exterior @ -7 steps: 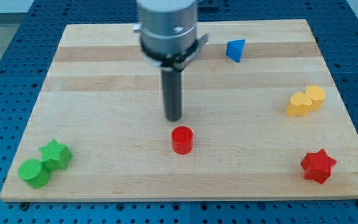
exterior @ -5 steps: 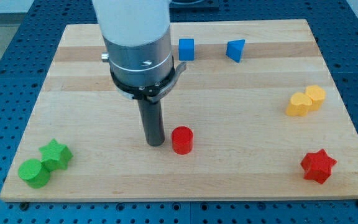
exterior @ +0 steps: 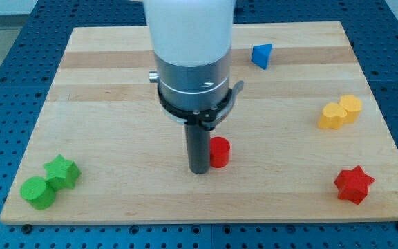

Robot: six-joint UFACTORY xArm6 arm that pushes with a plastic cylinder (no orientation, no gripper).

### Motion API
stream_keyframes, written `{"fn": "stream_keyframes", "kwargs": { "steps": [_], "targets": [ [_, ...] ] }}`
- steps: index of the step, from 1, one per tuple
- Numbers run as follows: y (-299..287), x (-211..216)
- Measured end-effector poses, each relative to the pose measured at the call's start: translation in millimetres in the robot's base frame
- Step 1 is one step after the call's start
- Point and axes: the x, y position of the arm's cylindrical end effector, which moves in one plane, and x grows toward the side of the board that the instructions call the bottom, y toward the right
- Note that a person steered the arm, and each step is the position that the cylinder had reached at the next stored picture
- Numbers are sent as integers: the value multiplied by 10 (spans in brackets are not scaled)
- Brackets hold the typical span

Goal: Place the red circle on the top left side of the red star

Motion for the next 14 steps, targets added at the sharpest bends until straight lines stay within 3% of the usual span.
{"fn": "stream_keyframes", "kwargs": {
  "steps": [1, 2, 4, 7, 8, 10, 11, 13, 14],
  "targets": [
    [126, 0],
    [-172, 79],
    [-486, -590],
    [16, -735],
    [325, -657],
    [427, -190],
    [427, -175],
    [-73, -204],
    [-111, 161]
  ]
}}
